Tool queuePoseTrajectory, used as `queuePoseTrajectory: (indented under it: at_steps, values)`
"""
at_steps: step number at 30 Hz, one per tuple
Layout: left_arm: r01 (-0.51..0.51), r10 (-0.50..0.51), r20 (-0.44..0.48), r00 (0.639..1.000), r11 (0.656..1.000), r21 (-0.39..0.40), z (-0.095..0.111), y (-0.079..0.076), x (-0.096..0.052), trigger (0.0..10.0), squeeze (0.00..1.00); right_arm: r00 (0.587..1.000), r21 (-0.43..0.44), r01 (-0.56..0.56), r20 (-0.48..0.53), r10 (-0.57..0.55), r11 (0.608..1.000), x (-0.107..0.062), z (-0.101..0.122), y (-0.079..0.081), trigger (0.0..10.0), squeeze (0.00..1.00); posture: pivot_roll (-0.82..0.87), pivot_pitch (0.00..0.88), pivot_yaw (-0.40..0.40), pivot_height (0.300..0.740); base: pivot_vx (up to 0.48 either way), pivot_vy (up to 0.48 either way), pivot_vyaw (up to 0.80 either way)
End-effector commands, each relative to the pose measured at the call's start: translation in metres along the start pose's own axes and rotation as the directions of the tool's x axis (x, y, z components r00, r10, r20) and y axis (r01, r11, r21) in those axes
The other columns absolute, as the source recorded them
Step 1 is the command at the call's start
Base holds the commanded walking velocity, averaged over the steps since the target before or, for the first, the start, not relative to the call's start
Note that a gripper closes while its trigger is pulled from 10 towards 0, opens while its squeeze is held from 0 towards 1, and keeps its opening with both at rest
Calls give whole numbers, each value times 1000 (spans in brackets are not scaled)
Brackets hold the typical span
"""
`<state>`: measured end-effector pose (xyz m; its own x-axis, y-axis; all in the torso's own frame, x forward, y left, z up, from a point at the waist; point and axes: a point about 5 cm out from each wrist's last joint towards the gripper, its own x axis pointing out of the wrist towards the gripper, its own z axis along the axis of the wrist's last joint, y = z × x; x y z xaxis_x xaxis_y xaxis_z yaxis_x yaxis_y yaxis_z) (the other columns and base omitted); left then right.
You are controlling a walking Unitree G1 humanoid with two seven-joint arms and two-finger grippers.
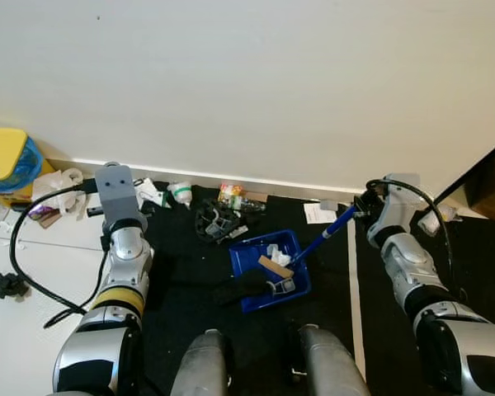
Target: Sweep floor
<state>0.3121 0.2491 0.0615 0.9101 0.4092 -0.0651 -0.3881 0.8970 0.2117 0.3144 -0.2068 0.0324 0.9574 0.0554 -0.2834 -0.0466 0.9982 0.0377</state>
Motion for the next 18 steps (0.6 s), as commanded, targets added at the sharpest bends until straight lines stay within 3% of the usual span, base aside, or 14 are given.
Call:
queuePoseTrajectory:
  at_steps: [1, 17, 18]
  values:
    - [2, -3, 41, 999, 999, 37, 11, 6, 7, 10000, 0, 999, 24, 14, -40, -13, 1000, -5, -9, -6, 10000, 1000, 48, 142, -35, 740, 0, 0, 0]
    - [-19, 17, 42, 999, 999, 41, 11, 9, 8, 10000, 0, 1000, 32, 7, -29, -6, 999, -2, -5, -3, 10000, 1000, 47, 121, -38, 740, 0, 0, 0]
    - [-30, 29, 34, 999, 999, 39, 10, 10, 8, 10000, 0, 999, 28, 21, -27, -20, 999, -2, -6, -4, 10000, 729, 47, 117, -37, 740, 0, 0, 0]
